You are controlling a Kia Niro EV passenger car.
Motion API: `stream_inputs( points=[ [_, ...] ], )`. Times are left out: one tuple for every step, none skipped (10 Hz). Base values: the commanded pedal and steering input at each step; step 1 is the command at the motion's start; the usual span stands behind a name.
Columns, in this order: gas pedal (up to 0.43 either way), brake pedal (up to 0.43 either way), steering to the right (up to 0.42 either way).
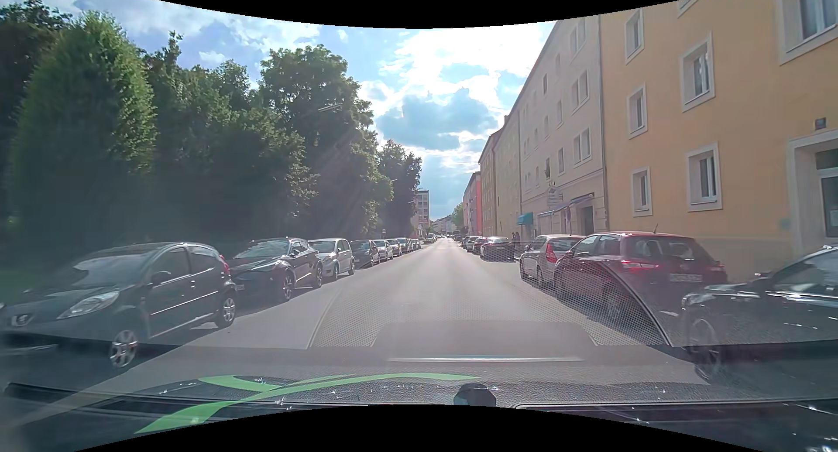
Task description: Follow the waypoints while adhering to traffic rules and regulations
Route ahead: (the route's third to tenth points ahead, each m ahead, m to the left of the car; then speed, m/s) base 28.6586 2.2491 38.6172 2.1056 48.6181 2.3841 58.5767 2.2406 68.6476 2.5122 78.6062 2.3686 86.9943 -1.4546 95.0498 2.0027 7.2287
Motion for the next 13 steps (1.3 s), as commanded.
stream_inputs(
  points=[
    [0.067, 0.000, 0.001],
    [0.067, 0.000, 0.001],
    [0.067, 0.000, 0.001],
    [0.067, 0.000, 0.001],
    [0.079, 0.000, 0.001],
    [0.079, 0.000, 0.001],
    [0.079, 0.000, 0.000],
    [0.079, 0.000, 0.001],
    [0.079, 0.000, 0.001],
    [0.079, 0.000, 0.001],
    [0.079, 0.000, 0.000],
    [0.087, 0.000, 0.001],
    [0.098, 0.000, 0.001]
  ],
)
